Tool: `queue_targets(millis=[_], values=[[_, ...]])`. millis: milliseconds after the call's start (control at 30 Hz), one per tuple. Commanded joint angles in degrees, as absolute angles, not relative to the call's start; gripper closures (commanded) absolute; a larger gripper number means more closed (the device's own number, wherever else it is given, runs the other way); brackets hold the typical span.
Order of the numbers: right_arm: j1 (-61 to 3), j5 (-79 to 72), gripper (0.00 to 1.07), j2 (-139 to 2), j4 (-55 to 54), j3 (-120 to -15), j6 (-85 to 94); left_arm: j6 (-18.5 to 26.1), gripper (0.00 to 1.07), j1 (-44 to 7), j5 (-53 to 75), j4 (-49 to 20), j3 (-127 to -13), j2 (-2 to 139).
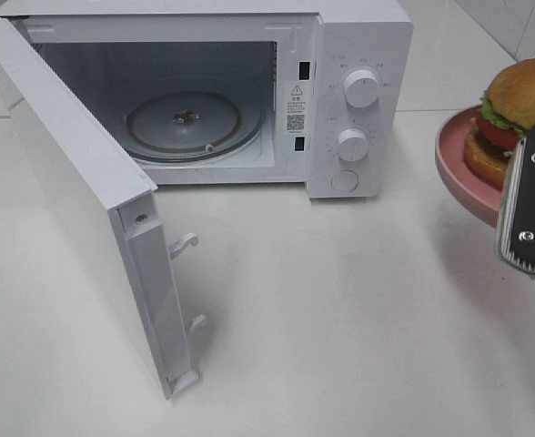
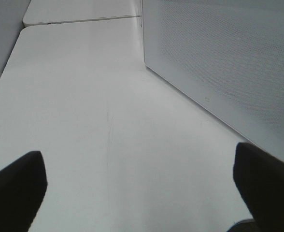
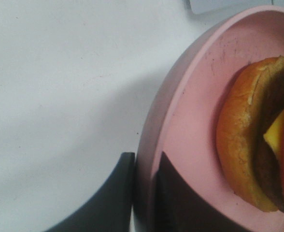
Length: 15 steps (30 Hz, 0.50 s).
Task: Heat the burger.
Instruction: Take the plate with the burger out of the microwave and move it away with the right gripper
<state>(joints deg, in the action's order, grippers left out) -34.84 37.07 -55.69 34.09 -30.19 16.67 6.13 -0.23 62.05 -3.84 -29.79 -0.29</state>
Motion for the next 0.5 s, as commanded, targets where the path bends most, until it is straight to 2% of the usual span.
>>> queue_targets(millis=[33, 500], values=[[-34.7, 37.2, 1.07, -54.7, 38.8, -30.5, 11.2, 6.0, 0.09, 0.0, 61.2, -4.1, -29.6, -1.4], [-34.7, 49.0, 1.07, -54.9, 44.7, -30.5, -13.9, 6.0, 0.09, 0.0, 61.2, -4.1, -29.6, -1.4]])
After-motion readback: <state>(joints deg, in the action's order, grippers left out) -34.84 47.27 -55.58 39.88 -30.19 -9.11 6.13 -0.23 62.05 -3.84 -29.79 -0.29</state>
